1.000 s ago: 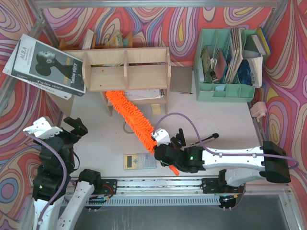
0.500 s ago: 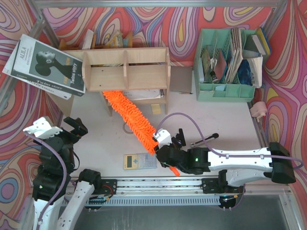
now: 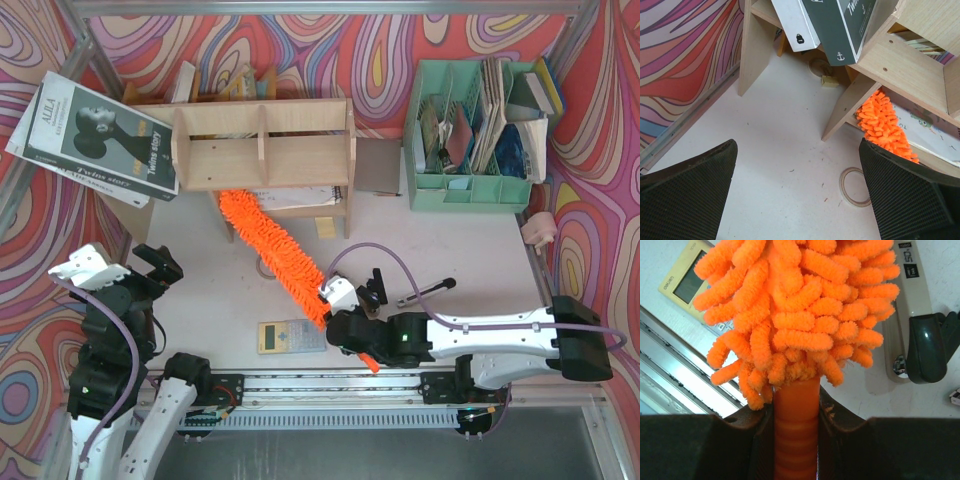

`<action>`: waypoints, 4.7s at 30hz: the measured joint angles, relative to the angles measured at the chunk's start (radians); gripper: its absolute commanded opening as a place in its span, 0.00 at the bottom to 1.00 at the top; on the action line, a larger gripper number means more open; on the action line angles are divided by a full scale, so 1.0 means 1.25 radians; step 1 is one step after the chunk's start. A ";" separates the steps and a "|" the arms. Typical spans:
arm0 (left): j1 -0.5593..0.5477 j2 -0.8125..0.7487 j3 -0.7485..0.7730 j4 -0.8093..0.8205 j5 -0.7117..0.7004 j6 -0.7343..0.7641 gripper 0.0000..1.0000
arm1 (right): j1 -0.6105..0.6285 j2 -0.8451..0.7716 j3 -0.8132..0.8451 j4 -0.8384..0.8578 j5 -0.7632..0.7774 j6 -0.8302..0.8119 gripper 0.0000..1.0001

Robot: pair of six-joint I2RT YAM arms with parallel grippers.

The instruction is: Dust the bookshelf with a duster

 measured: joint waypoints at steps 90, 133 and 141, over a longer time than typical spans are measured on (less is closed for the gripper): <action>0.000 -0.002 0.000 0.000 0.000 0.000 0.98 | -0.070 0.163 0.168 0.029 -0.006 0.018 0.00; 0.000 -0.002 -0.001 0.000 0.000 0.000 0.98 | 0.008 -0.190 -0.055 -0.120 -0.073 0.012 0.00; 0.000 -0.002 -0.001 0.000 -0.001 0.000 0.99 | 0.025 -0.199 -0.074 -0.112 -0.125 0.008 0.00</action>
